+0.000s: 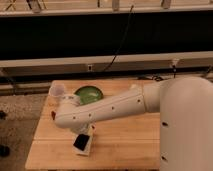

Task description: Place the eraser on the white sponge

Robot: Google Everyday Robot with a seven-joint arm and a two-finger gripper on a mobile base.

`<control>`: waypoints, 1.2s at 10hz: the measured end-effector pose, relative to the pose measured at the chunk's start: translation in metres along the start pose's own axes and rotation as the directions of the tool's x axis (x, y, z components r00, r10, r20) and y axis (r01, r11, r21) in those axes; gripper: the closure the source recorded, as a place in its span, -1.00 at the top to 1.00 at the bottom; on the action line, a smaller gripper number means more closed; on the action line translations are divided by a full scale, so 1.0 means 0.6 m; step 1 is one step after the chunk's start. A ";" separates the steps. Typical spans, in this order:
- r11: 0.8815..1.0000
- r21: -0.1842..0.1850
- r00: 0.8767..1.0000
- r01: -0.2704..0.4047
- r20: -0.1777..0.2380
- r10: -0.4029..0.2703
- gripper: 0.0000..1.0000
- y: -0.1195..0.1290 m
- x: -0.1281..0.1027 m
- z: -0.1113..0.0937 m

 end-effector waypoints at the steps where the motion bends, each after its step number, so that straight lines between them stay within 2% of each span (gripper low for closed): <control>1: 1.000 0.002 1.000 0.002 -0.001 -0.002 -1.00 -0.002 -0.001 -0.001; 3: 1.000 0.005 1.000 0.006 -0.003 -0.006 -0.89 -0.004 -0.002 -0.003; 6: 1.000 0.007 1.000 0.011 -0.006 -0.011 -0.87 -0.008 -0.005 -0.006; 7: 1.000 0.008 1.000 0.013 -0.008 -0.013 -0.79 -0.010 -0.006 -0.006; 9: 1.000 0.008 1.000 0.019 -0.010 -0.019 -0.48 -0.012 -0.007 -0.005; 11: 1.000 0.010 1.000 0.020 -0.011 -0.020 -0.45 -0.015 -0.009 -0.005; 12: 1.000 0.010 1.000 0.023 -0.012 -0.022 -0.34 -0.017 -0.010 -0.004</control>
